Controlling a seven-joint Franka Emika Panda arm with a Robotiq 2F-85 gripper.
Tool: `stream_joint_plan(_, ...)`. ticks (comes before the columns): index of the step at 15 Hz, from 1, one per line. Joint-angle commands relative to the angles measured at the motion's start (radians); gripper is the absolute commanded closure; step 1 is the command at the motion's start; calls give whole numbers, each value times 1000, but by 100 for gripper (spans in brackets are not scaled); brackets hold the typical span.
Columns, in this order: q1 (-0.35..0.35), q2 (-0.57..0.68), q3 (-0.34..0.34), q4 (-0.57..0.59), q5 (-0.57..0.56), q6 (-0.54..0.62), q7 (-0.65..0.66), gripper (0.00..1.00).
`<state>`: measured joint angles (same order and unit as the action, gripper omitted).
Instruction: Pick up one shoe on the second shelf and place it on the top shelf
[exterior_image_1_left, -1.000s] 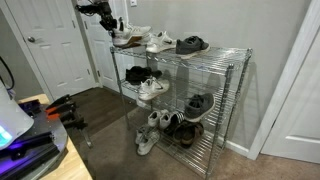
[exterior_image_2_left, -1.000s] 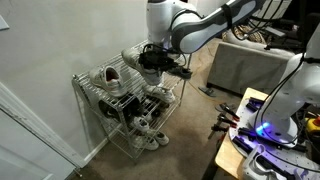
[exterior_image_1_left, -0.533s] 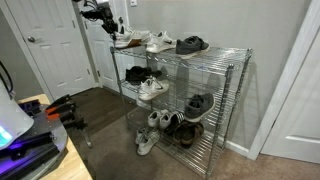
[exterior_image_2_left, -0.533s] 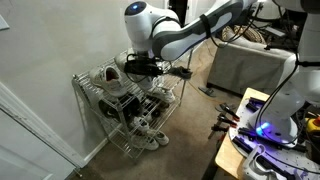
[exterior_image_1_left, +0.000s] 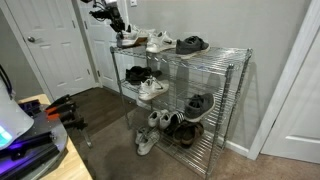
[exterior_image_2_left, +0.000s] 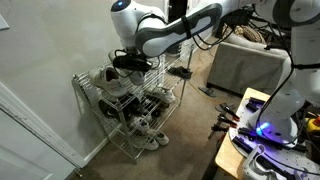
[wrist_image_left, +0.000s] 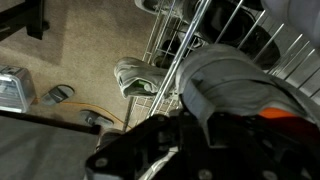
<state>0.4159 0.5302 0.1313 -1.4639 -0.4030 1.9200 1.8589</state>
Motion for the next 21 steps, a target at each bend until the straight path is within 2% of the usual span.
stream_joint_plan(1,27,74,-34,124,-4,-48,-44,75)
stream_joint_plan(2,30,88,-40,141,-2,-49,-49,62)
stream_joint_plan(6,41,99,-53,157,3,-34,-62,38)
stream_joint_plan(12,31,16,-31,69,-2,-9,-55,0)
stream_joint_plan(17,16,-74,-17,-33,16,21,-66,0)
stream_joint_plan(21,22,-181,-2,-166,18,63,-77,0)
